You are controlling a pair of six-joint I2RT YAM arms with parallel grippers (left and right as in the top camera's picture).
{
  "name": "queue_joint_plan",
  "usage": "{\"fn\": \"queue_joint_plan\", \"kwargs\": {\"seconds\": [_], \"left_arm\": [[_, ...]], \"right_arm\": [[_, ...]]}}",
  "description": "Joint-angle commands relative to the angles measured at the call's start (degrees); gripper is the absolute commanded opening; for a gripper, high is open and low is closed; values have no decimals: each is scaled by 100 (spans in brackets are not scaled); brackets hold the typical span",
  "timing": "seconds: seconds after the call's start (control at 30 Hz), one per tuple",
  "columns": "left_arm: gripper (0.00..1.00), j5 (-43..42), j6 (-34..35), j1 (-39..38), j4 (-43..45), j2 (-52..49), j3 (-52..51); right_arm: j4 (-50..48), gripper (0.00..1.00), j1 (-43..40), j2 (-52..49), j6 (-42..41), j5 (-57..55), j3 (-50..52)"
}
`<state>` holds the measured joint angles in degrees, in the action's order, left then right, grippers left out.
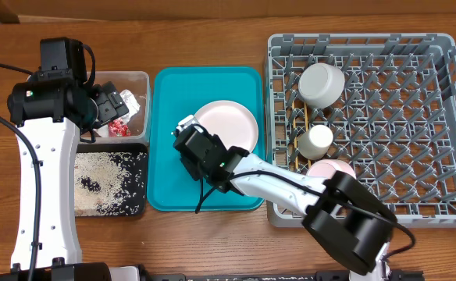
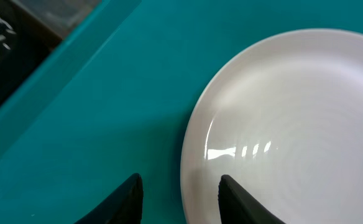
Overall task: Sort waste into correct bins and load items into the dishwasher
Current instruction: 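Lower the right gripper onto the white plate rim and close it, then lift the white plate and carry it to the rack's left side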
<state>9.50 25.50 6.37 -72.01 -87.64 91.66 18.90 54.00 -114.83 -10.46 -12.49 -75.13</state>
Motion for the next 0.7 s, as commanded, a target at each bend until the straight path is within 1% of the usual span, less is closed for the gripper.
{"fn": "queue_joint_plan", "kwargs": {"seconds": [0.0, 0.13, 0.17, 0.2, 0.23, 0.3, 0.37, 0.5, 0.6, 0.63, 0.67], "left_arm": [[100, 52, -63, -39, 22, 52, 63], [100, 52, -66, -39, 22, 52, 63], [100, 52, -66, -39, 22, 52, 63], [100, 52, -63, -39, 22, 52, 63], [100, 52, -63, -39, 22, 52, 63], [100, 52, -63, -39, 22, 52, 63], [100, 52, -66, -39, 22, 52, 63], [100, 52, -66, -39, 22, 52, 63], [100, 52, -63, -39, 22, 52, 63], [100, 52, -63, -39, 22, 52, 63], [100, 52, -63, -39, 22, 52, 63]], "right_arm": [[-76, 42, -7, -247, 90, -94, 17], [-55, 40, -7, -382, 90, -96, 17], [-39, 35, -7, -391, 90, -96, 17], [-39, 26, -7, -391, 90, -96, 17], [-42, 22, -7, -391, 90, -94, 17], [-37, 10, -7, -391, 87, -90, 15], [-37, 4, -4, -374, 87, 79, 11], [37, 4, -7, -39, 83, 798, -96], [361, 4, -24, 592, -107, 1097, -389], [472, 4, -55, 1082, -195, 1228, -599], [472, 4, -83, 1346, -197, 1307, -691]]}}
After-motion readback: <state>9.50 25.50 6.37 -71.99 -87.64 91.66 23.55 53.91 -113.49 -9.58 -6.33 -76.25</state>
